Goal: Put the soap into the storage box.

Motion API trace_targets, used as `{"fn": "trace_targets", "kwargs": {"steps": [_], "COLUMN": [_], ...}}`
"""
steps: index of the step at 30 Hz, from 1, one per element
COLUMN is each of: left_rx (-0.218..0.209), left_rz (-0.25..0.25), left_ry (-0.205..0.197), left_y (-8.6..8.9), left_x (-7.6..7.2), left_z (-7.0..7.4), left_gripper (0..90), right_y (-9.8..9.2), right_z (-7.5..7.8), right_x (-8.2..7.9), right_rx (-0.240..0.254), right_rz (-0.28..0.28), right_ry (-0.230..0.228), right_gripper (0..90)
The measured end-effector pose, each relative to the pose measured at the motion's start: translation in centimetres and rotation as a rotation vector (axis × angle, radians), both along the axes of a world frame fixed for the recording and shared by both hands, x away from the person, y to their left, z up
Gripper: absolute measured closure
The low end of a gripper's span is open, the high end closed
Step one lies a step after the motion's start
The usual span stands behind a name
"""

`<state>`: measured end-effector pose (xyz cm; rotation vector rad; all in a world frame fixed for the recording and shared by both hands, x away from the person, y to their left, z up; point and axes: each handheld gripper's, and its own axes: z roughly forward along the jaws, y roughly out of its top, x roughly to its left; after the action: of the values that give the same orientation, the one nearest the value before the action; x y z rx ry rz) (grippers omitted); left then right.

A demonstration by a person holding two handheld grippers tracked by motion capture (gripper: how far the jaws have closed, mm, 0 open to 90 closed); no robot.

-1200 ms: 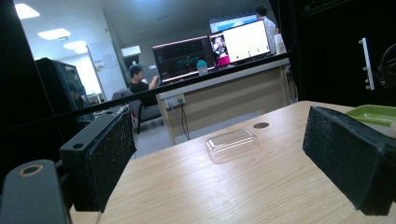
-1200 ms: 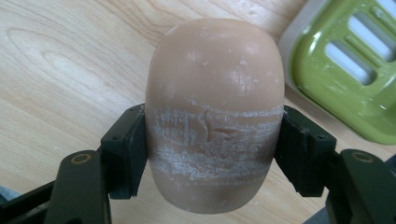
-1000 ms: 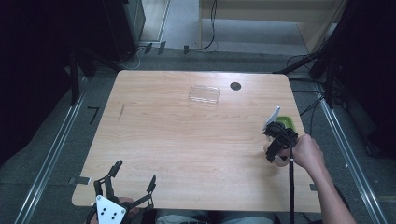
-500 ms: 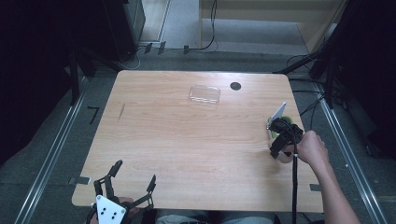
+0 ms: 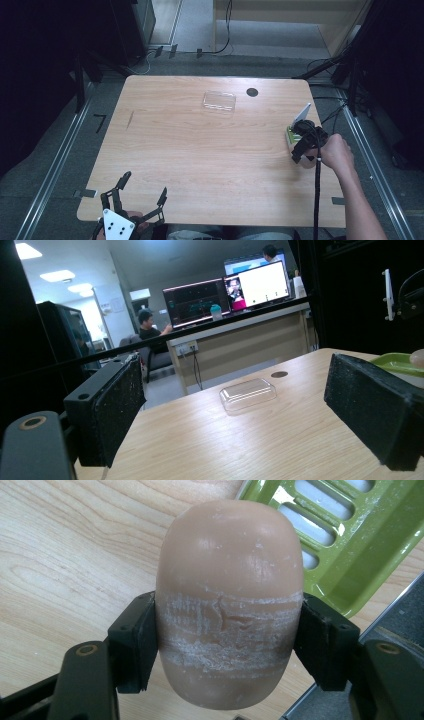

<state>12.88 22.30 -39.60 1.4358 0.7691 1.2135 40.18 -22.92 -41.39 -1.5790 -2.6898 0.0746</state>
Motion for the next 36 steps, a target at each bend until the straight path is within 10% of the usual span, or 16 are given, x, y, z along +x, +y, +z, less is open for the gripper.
{"fn": "trace_targets", "kwargs": {"steps": [36], "left_rx": [-0.003], "left_rz": [0.0], "left_ry": [0.002], "left_y": [0.1], "left_x": [0.0], "left_z": [0.0], "left_gripper": [9.9], "right_y": [-0.8], "right_z": [0.6], "right_x": [3.9], "right_rx": [0.018], "right_rz": [-0.085], "right_ry": [-0.033], "right_gripper": [33.6]}}
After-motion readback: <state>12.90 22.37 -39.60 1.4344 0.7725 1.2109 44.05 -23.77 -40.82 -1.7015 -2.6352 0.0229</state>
